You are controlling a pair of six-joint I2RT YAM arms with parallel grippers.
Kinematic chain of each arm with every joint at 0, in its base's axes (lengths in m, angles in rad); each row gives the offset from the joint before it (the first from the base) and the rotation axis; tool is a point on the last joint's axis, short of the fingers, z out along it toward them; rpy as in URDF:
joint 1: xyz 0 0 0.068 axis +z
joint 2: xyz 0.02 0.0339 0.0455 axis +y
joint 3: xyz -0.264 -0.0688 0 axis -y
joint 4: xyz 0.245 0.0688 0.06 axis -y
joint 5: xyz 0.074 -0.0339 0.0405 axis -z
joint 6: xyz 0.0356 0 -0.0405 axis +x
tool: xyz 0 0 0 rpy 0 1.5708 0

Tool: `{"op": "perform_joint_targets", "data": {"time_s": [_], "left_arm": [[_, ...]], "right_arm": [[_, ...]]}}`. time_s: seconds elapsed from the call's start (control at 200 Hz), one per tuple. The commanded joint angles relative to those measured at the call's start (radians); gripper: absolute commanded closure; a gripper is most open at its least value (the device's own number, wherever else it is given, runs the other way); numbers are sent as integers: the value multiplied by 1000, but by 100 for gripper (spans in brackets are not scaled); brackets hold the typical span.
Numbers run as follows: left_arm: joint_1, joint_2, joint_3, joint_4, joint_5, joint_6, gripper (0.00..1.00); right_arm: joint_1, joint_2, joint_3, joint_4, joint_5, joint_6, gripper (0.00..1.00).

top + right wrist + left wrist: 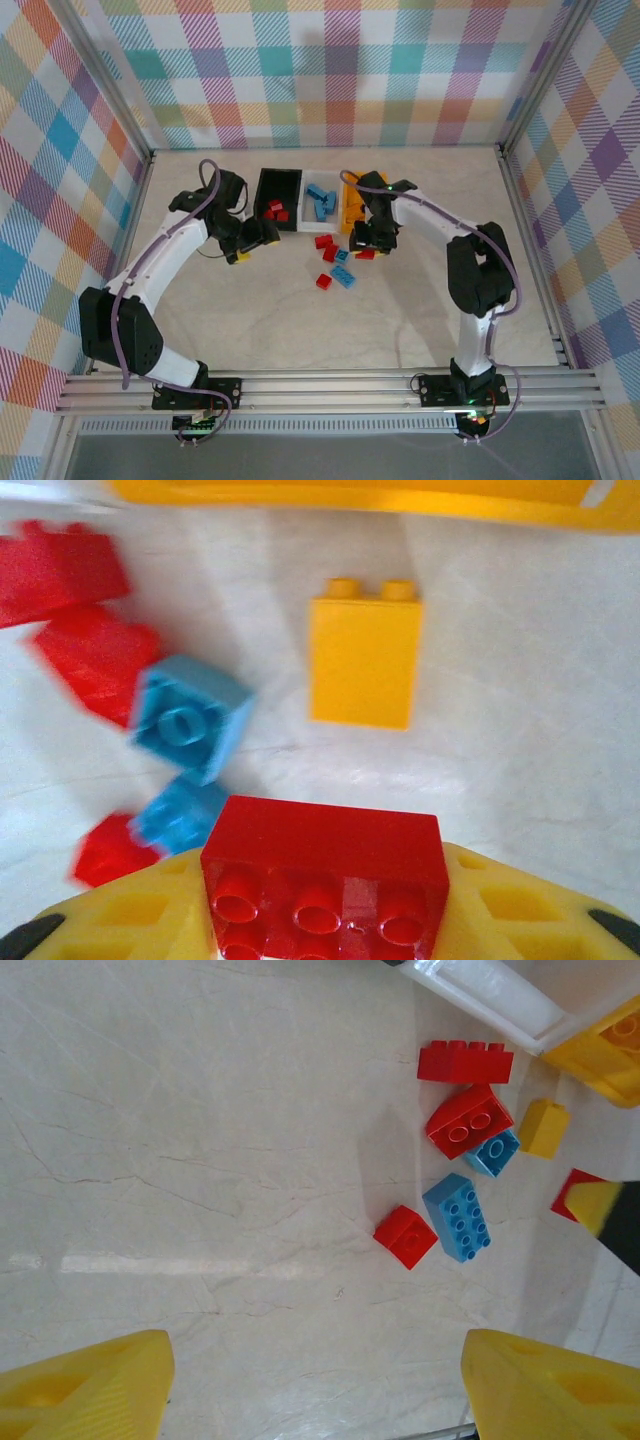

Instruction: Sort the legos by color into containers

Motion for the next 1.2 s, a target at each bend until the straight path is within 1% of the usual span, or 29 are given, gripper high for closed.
{"op": "perform_joint_targets", "data": {"time_s": [0.0, 0.125, 0.265, 0.36, 0.45, 0.475, 0.535, 0.65, 0.74, 0.84, 0.94, 0.99, 1.055, 1.195], "left_arm": [[29, -71, -40, -4, 9, -7, 23], [31, -124, -95, -14, 20, -17, 23], [31, -200, -165, -33, 20, -38, 23], [31, -252, -208, -49, 17, -52, 22], [31, -292, -241, -59, 17, -70, 22], [31, -301, -246, -65, 17, -73, 23], [31, -316, -251, -79, 11, -78, 22], [31, -337, -249, -104, 0, -83, 22], [31, -342, -249, -113, -1, -83, 22], [31, -342, -258, -104, 7, -82, 22], [28, -333, -262, -89, 26, -70, 22], [20, -321, -258, -79, 31, -57, 22], [-3, -297, -248, -70, 22, -35, 22], [-103, -222, -231, -20, -11, 7, 22]], "right_arm": [[32, 11, 112, 37, -146, 52, 56], [55, 140, 317, 70, -259, 100, 56], [63, 329, 608, 82, -364, 165, 56], [65, 463, 826, 69, -388, 197, 56], [64, 580, 994, 68, -405, 237, 55], [62, 605, 1031, 75, -410, 251, 54], [58, 660, 1076, 126, -429, 294, 47], [50, 697, 1076, 251, -444, 365, 37], [48, 694, 1079, 299, -446, 382, 34], [48, 666, 1079, 279, -443, 354, 33], [48, 607, 1057, 193, -431, 288, 33], [50, 549, 994, 159, -425, 256, 33], [52, 448, 872, 128, -413, 216, 33], [49, 163, 464, 133, -340, 149, 33]]}}
